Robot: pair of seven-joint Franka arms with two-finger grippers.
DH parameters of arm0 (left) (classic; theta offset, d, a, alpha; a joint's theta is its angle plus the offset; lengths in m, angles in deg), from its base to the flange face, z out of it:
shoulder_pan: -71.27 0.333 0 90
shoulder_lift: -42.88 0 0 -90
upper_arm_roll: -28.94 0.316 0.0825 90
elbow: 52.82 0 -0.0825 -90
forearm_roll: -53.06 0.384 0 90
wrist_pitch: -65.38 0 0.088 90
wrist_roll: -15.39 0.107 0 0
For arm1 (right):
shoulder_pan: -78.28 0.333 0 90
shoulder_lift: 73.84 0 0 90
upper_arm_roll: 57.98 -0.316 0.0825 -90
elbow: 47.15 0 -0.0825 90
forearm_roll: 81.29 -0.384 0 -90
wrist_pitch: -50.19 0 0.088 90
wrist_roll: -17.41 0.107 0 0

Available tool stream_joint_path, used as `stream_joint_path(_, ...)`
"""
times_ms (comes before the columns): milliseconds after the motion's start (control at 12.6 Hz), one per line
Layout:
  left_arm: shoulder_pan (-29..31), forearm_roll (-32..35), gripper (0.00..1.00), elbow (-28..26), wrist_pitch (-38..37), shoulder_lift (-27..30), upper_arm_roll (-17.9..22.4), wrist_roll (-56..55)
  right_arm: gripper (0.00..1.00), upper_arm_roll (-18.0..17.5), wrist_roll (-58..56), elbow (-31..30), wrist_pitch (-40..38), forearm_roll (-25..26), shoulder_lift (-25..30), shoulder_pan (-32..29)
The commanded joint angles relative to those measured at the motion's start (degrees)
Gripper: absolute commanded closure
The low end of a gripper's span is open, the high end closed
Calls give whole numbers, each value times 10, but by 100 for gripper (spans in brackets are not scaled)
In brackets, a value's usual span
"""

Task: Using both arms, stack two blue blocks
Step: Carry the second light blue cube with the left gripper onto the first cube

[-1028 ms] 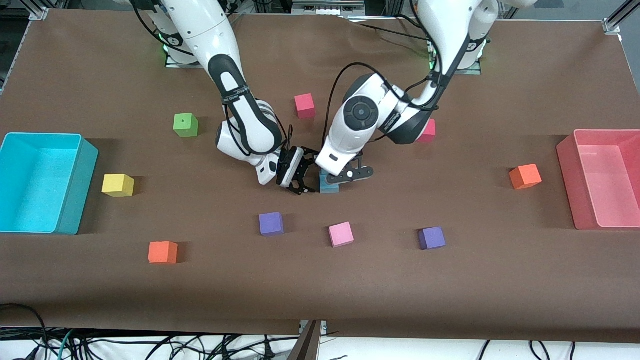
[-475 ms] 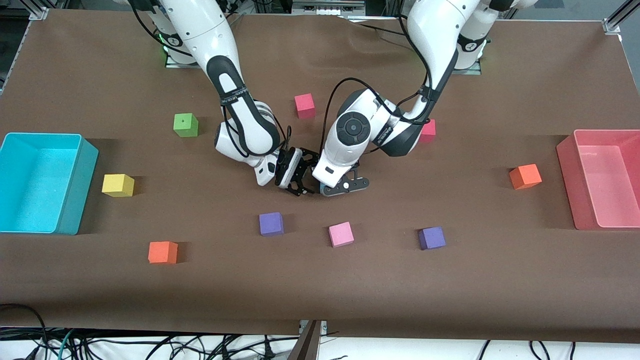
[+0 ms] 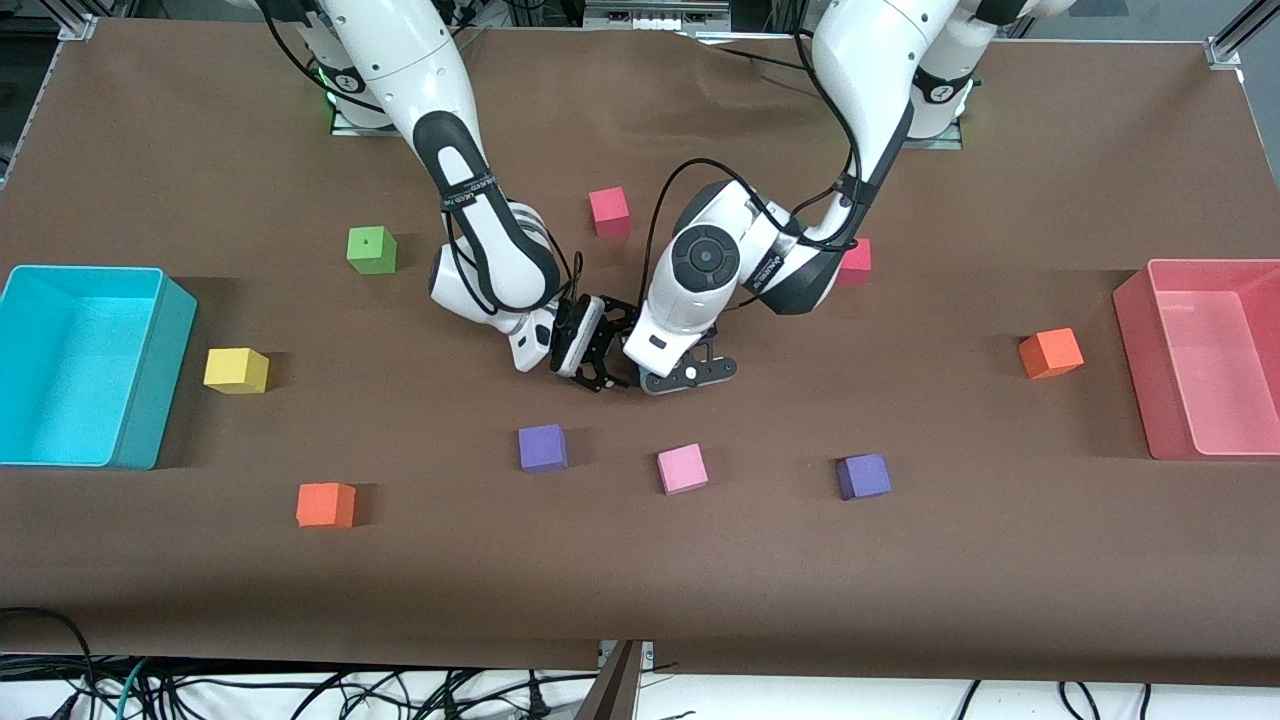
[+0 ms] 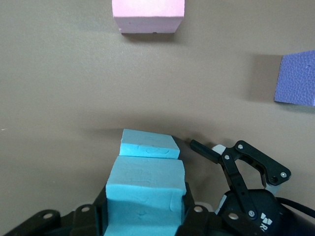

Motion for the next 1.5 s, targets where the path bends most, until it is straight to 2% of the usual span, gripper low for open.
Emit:
stream_joint_path(0,-16,-10,100,19,0,-13,20,-3,1,-5,-32,-4,-19,-11,1,-8)
stream_joint_path(79,-18,-9,100,18,1,-13,20,-3,1,-6,-39,-6,-19,-11,1,-8)
stream_joint_path(158,-18,-8,74,17,1,-15,20,-4,1,-5,-46,-7,-19,-11,1,-8)
stream_joint_path(237,-18,-7,1,16,6,-15,20,-5,1,-5,-47,-7,-19,-11,1,-8)
stream_joint_path(633,-21,-5,0,12,14,5,27,-2,1,-5,-47,-7,-22,-11,1,-11)
stream_joint_path(791,-7,-3,0,9,-44,42,34,5,1,-6,-55,-15,-28,-11,3,-13)
stream_joint_path(949,41,-3,0,-11,-118,102,34,64,1,-12,-56,-31,-28,-11,12,-16)
stream_joint_path(1186,126,-4,0,-83,-165,209,32,202,1,-14,-52,-70,-27,-9,45,-20)
stream_joint_path(1424,200,-4,0,-162,-193,318,29,278,1,-15,-40,-131,-28,1,101,-40)
